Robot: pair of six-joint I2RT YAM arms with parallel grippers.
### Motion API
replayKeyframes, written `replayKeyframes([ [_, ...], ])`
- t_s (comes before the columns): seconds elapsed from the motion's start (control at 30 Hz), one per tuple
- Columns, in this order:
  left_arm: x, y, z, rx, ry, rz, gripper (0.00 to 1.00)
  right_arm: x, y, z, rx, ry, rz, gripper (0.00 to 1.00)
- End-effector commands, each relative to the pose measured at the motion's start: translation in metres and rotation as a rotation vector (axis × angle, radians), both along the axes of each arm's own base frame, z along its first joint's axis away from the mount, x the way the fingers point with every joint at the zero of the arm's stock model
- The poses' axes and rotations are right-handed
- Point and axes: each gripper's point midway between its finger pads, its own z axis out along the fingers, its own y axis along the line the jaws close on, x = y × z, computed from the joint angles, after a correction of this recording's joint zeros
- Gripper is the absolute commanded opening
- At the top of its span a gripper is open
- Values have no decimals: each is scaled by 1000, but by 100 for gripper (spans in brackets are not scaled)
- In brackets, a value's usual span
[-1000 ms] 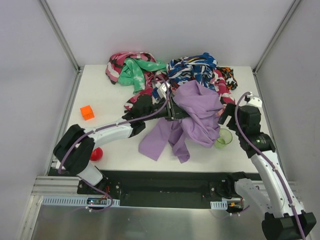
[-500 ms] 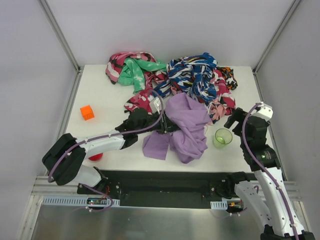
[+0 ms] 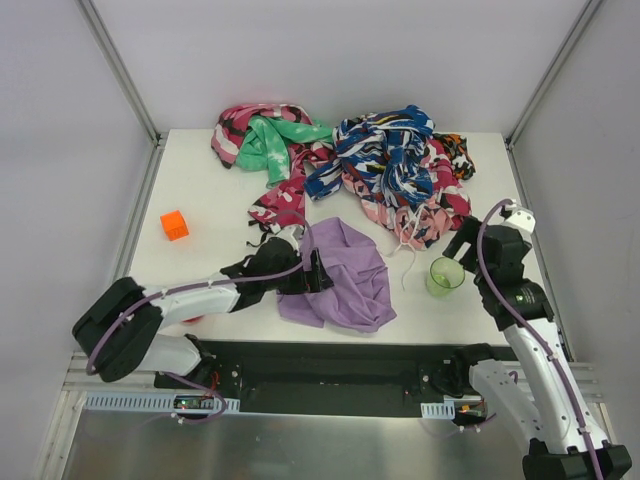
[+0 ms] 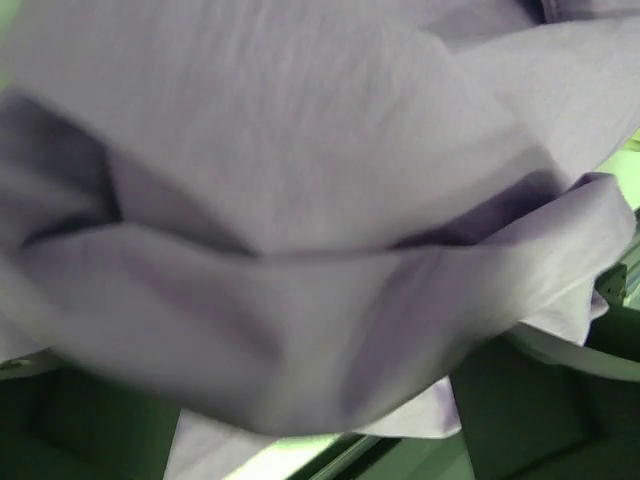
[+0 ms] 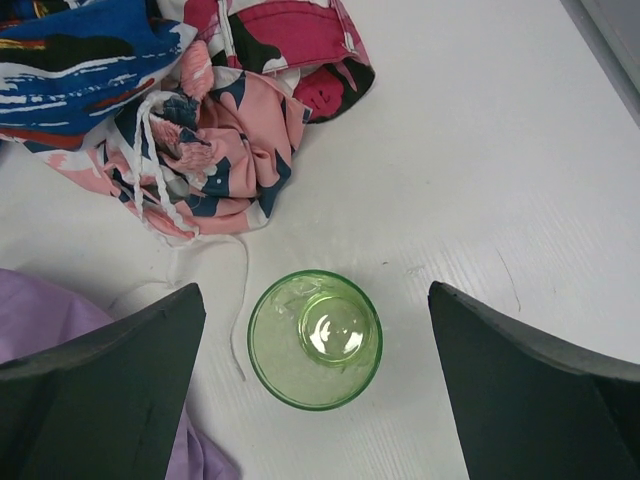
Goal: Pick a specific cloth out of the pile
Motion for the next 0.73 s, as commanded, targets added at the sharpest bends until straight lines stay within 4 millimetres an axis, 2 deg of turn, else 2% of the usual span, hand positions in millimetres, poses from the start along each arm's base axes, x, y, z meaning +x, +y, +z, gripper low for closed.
replayKeyframes([
  [0.0, 9, 33, 37, 113, -117, 69, 99, -4, -3, 26, 27, -24, -30, 96],
  [0.07, 6, 53, 59, 164, -160, 94, 99, -9, -4, 27, 6, -9, -19, 96],
  [0.23, 0, 94, 128, 221, -293, 156, 99, -16, -10, 24, -24, -2, -27, 96],
  [0.33, 2, 120, 158, 245, -350, 256, 99, -20, -12, 23, -39, -12, -22, 96],
  [0.47, 3, 142, 170, 251, -394, 358, 99, -20, -13, 23, -62, -39, -2, 96],
  [0.7, 1, 145, 166, 241, -383, 380, 99, -14, -4, 26, -58, -60, 57, 96],
])
